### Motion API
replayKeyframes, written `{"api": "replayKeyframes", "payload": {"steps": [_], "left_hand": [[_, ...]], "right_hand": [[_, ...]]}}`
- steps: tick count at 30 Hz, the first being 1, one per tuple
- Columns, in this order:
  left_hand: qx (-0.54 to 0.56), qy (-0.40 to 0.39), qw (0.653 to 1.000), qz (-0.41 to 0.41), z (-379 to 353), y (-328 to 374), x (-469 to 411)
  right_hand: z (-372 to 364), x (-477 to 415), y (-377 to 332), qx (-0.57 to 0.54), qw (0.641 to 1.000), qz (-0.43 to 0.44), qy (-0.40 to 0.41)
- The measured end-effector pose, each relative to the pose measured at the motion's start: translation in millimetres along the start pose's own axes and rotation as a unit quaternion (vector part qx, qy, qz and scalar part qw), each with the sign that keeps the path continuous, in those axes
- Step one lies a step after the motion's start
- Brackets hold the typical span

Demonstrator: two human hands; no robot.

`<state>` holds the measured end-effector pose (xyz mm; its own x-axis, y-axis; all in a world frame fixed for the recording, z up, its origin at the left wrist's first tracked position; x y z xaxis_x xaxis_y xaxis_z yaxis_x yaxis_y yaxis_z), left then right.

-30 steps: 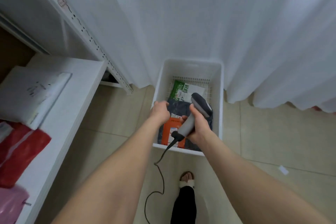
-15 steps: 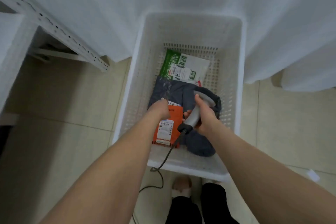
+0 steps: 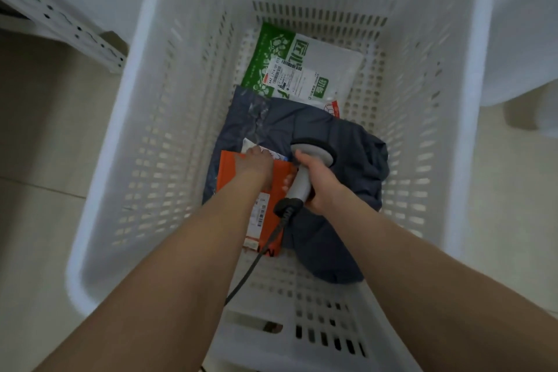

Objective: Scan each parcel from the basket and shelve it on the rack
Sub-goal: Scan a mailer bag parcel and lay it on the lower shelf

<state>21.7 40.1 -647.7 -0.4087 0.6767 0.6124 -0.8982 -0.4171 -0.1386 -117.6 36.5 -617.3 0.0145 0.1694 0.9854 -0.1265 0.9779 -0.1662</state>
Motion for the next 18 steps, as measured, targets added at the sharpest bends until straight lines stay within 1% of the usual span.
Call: {"api": "replayKeyframes", "payload": {"steps": [3,5,7,9,11,13,14,16,17,18], "left_hand": [[-0.017,0.053,0.998,0.007,12,-2,-1],[-0.004,0.063,0.998,0.008,22,-3,9],[0.012,0.1,0.995,0.019,51,-10,25],[0.034,0.136,0.989,0.045,88,-23,44],[0.102,0.158,0.977,0.103,125,-46,66],[0.216,0.167,0.945,0.179,163,-73,91],[0.284,0.17,0.92,0.21,181,-85,106],[0.421,0.185,0.851,0.253,217,-102,136],[0.474,0.194,0.816,0.266,236,-110,152],[0.512,0.2,0.789,0.274,256,-117,168]], "right_hand": [[5,-1,-1,0.008,1.0,0.005,-0.001],[8,8,-3,0.01,1.0,0.009,0.007],[8,29,-9,0.009,1.0,0.018,0.009],[9,58,-18,-0.007,0.999,0.031,0.014],[9,92,-27,-0.02,0.999,0.04,0.014],[6,133,-34,-0.035,0.999,0.04,0.0],[5,156,-38,-0.04,0.998,0.04,-0.006],[7,201,-46,-0.046,0.998,0.051,-0.003],[8,225,-52,-0.048,0.997,0.064,0.001],[10,249,-58,-0.053,0.995,0.08,0.004]]}}
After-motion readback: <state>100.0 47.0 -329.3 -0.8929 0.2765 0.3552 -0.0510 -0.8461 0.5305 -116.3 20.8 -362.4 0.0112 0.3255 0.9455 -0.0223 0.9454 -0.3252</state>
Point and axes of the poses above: each hand's wrist, its own x-axis away from the middle knuckle, its own z-axis out of the back of the hand, y = z × x, the point moved 10 cm from there along -x, towards the middle knuckle, and after that the axes turned 14 degrees about y, right-handed, at the moved point
